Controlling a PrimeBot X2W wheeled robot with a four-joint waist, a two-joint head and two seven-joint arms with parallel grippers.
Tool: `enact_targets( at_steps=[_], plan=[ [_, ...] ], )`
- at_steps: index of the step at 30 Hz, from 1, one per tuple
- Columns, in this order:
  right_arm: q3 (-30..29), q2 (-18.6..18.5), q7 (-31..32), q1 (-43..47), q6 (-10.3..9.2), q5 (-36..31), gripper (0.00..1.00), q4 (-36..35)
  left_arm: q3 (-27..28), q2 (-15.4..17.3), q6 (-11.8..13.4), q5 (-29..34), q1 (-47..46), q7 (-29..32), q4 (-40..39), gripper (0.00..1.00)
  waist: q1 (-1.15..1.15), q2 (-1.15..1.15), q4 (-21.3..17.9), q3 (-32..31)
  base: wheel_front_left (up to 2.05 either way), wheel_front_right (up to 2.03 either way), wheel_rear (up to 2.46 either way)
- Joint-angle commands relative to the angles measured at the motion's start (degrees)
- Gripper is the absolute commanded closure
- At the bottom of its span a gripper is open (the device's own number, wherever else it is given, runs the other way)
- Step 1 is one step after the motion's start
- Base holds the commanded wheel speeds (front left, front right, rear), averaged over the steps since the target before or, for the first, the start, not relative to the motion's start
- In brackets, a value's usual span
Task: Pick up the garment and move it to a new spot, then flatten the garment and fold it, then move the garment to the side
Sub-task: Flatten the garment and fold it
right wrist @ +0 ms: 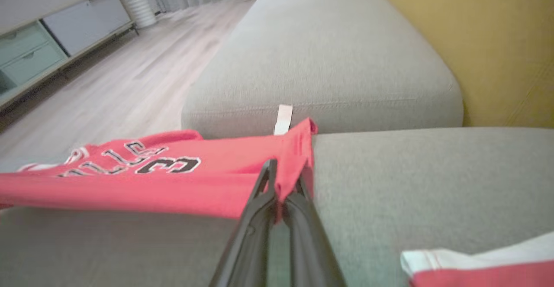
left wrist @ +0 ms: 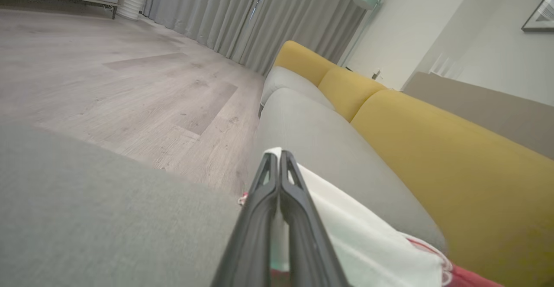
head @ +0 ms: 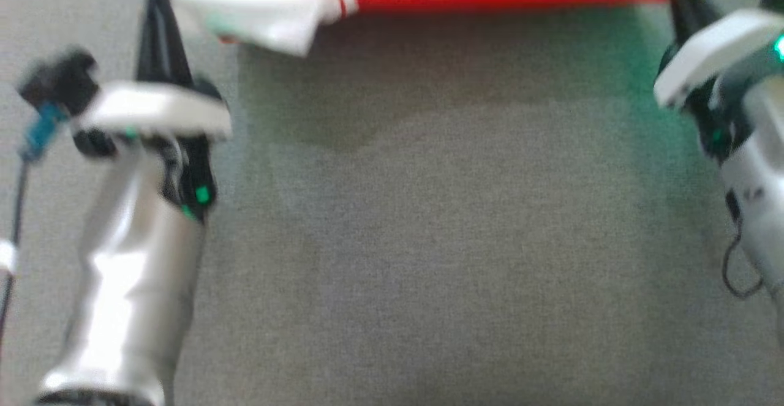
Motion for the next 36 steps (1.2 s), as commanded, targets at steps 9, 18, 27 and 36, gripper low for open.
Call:
enact_targets(
  at_steps=[9,18,27,36],
  plan=[
    [12.4,-8.3,7.7,9.9,-0.05,8.0,1.00,-9.6,-4.1,7.2,0.1,0.2,16.5,-0.6,-11.5,1.00,0.01,0.00,-0.1,-8.6,0.00,0.00,0.00],
    [19.9,-13.7,12.7,18.6,-0.05,16.8,1.00,-17.2,-5.4,10.4,3.1,0.6,31.9,1.8,-23.4,1.00,0.01,0.00,-1.0,-17.3,0.00,0.00,0.00],
    [22.0,-18.1,16.2,26.8,-0.05,24.1,1.00,-24.1,-6.2,11.7,7.5,-0.2,45.4,5.1,-36.5,1.00,0.01,0.00,-1.4,-22.0,0.00,0.00,0.00],
    [19.5,-21.6,15.5,34.9,-0.05,27.0,1.00,-31.2,-6.5,12.4,11.1,-0.7,53.3,7.1,-46.4,1.00,0.01,0.00,-1.4,-22.9,0.00,0.00,0.00]
  ],
)
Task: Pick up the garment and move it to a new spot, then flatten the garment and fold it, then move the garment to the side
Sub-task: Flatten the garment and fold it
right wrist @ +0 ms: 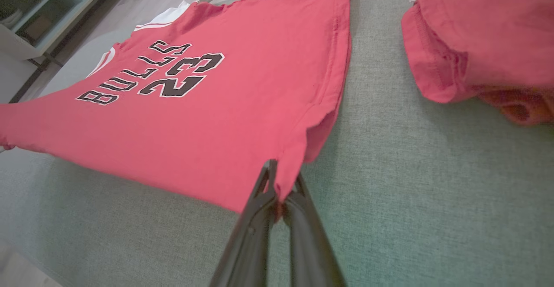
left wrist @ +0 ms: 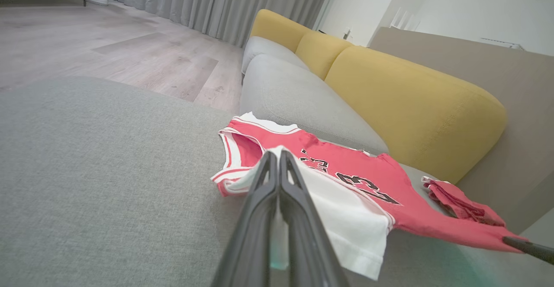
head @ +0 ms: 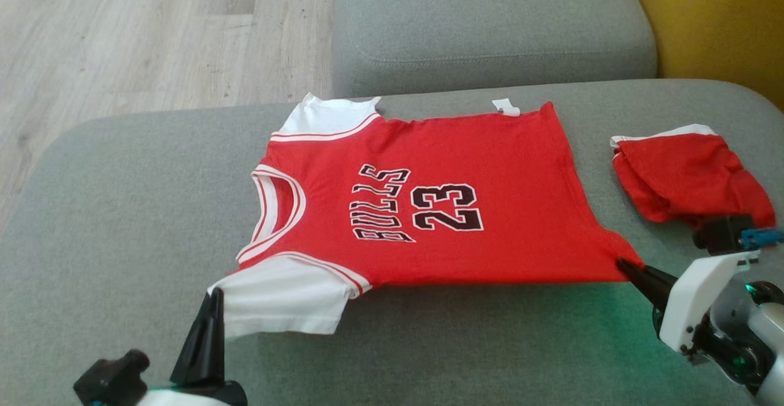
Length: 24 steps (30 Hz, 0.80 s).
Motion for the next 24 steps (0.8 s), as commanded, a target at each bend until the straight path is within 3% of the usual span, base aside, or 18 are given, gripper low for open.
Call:
enact_targets(
  at_steps=[1,13,24],
  plan=[
    [-1.2,-2.2,-0.8,-1.1,-0.04,0.1,1.00,-1.6,2.2,1.2,0.5,-0.6,-3.2,0.0,-2.4,1.00,0.01,0.00,0.0,0.2,0.00,0.00,0.00],
    [-6.0,1.2,2.3,-4.6,-0.04,-5.6,1.00,-0.3,0.7,3.6,0.4,1.7,-13.0,5.6,2.8,1.00,0.01,0.00,-0.3,6.2,0.00,0.00,0.00],
    [-7.8,4.8,7.8,-12.7,-0.04,-9.7,1.00,4.6,-3.6,4.3,-3.2,6.0,-29.4,10.5,14.3,1.00,0.01,0.00,0.5,12.9,0.00,0.00,0.00]
  ],
)
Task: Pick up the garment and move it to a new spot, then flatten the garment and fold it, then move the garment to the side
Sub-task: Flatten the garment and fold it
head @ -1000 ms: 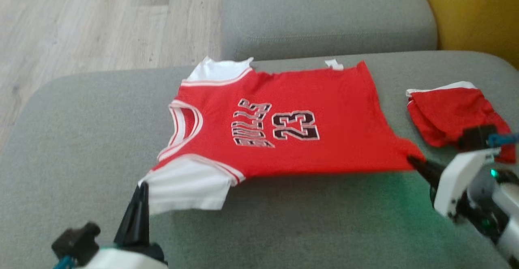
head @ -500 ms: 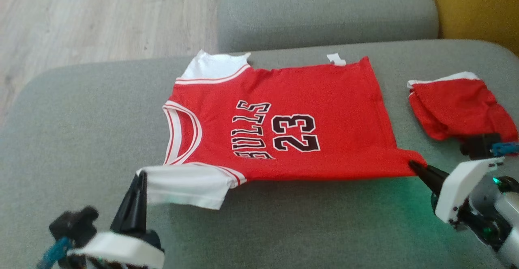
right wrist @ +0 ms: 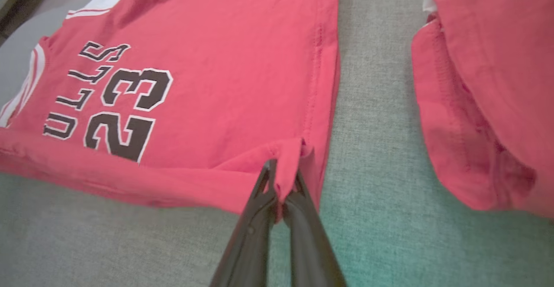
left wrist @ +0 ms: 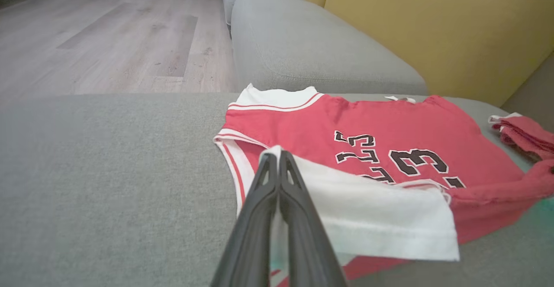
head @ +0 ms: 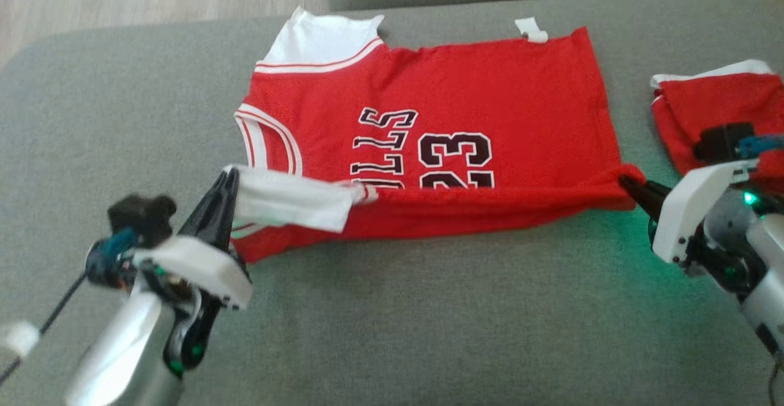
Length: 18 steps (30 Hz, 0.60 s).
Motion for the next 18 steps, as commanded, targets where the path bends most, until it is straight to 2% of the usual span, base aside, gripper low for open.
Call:
enact_targets(
  at_steps=[1,9,10,11,14,18],
  plan=[
    [-0.3,-0.3,0.6,-2.7,-0.05,-1.1,1.00,-0.1,1.1,1.5,-1.1,1.2,-5.8,0.9,1.2,1.00,-0.02,0.00,0.4,1.5,0.00,0.00,0.00],
    [1.0,1.4,0.5,-7.2,-0.05,-2.9,1.00,2.5,-0.9,0.2,-2.4,3.6,-15.3,1.3,11.5,1.00,-0.02,0.00,0.3,4.0,0.00,0.00,0.00],
    [1.0,1.4,-0.4,-7.9,-0.05,-3.5,0.44,2.9,-1.1,-0.2,-2.6,3.8,-16.3,1.1,12.6,0.70,-0.02,0.00,0.3,4.2,0.00,0.00,0.00],
    [0.8,1.5,-1.1,-8.5,-0.05,-3.9,0.00,3.8,-1.0,-0.5,-2.5,4.0,-17.5,0.4,13.6,0.00,-0.02,0.00,0.2,4.4,0.00,0.00,0.00],
    [0.0,2.0,-4.2,-10.6,-0.05,-5.0,0.00,5.5,-0.3,-2.1,-2.7,3.8,-20.6,-2.6,15.9,0.00,-0.02,0.00,0.1,4.8,0.00,0.00,0.00],
    [-2.1,3.1,-12.0,-13.0,-0.05,-6.7,0.00,7.0,2.6,-4.8,-1.7,2.6,-24.3,-9.5,17.5,0.00,-0.02,0.00,0.0,4.6,0.00,0.00,0.00]
  ],
)
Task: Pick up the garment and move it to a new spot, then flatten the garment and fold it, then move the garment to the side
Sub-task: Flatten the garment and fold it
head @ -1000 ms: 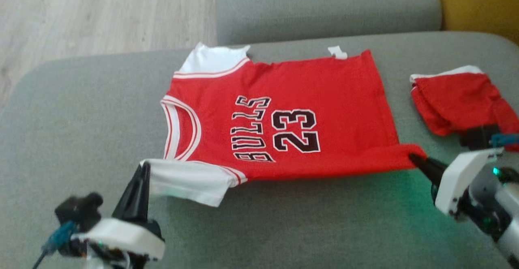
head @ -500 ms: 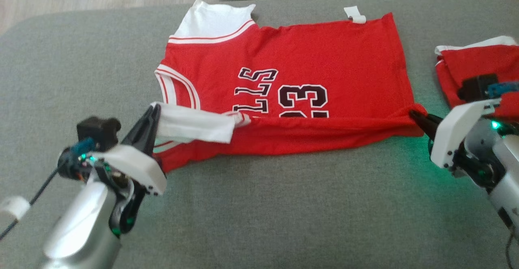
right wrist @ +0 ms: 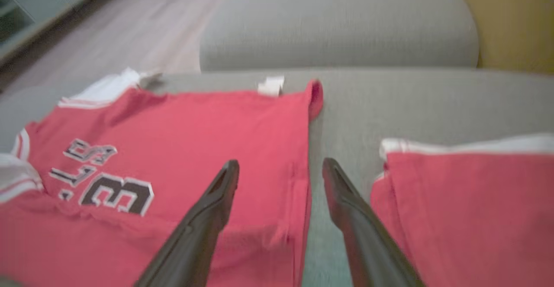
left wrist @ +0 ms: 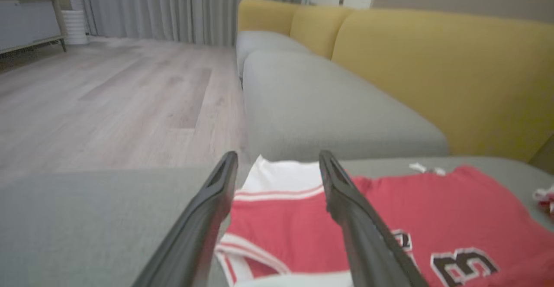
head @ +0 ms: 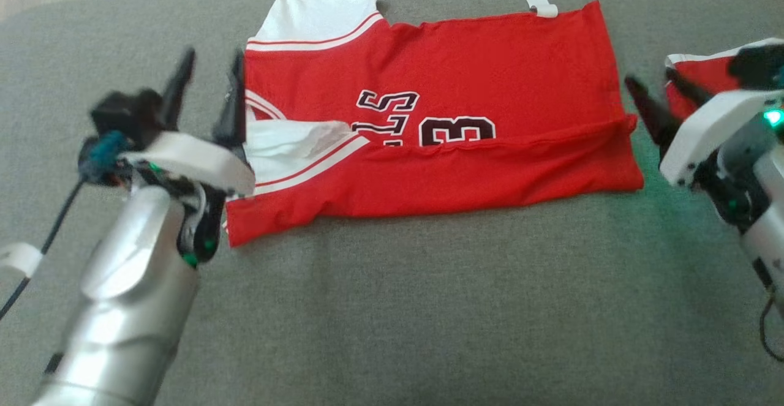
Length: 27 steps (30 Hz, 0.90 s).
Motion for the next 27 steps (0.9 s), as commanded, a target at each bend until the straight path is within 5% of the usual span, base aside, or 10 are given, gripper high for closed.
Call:
enact_targets(
  at_steps=[1,10,14,20,27],
  plan=[
    [-0.8,-0.3,-3.1,-1.6,-0.05,-0.9,0.00,-0.9,3.1,1.1,0.4,-0.7,-3.2,-2.4,-1.4,0.00,0.00,0.00,-0.1,-0.3,0.00,0.00,0.00],
    [-9.0,3.8,-21.6,1.4,-0.05,-9.4,0.00,0.0,9.0,-3.1,-0.2,-1.6,2.2,-9.1,-7.1,0.00,0.00,0.00,-0.8,-4.5,0.00,0.00,0.00],
    [-17.5,7.5,-22.7,7.1,-0.05,-18.1,0.00,-3.8,12.3,-5.8,-0.3,1.1,10.3,-9.2,-13.5,0.00,0.00,0.00,-1.0,-6.3,0.00,0.00,0.00],
    [-30.7,17.8,-22.8,22.0,-0.05,-31.0,0.00,-14.5,15.5,-9.2,-0.2,5.2,21.4,-9.2,-17.3,0.00,0.00,0.00,-1.0,-7.6,0.00,0.00,0.00],
    [-35.2,24.4,-22.8,29.2,-0.05,-37.7,0.00,-19.3,14.3,-10.4,-0.1,8.8,25.0,-9.2,-13.1,0.00,0.00,0.00,-1.0,-7.2,0.00,0.00,0.00]
  ],
)
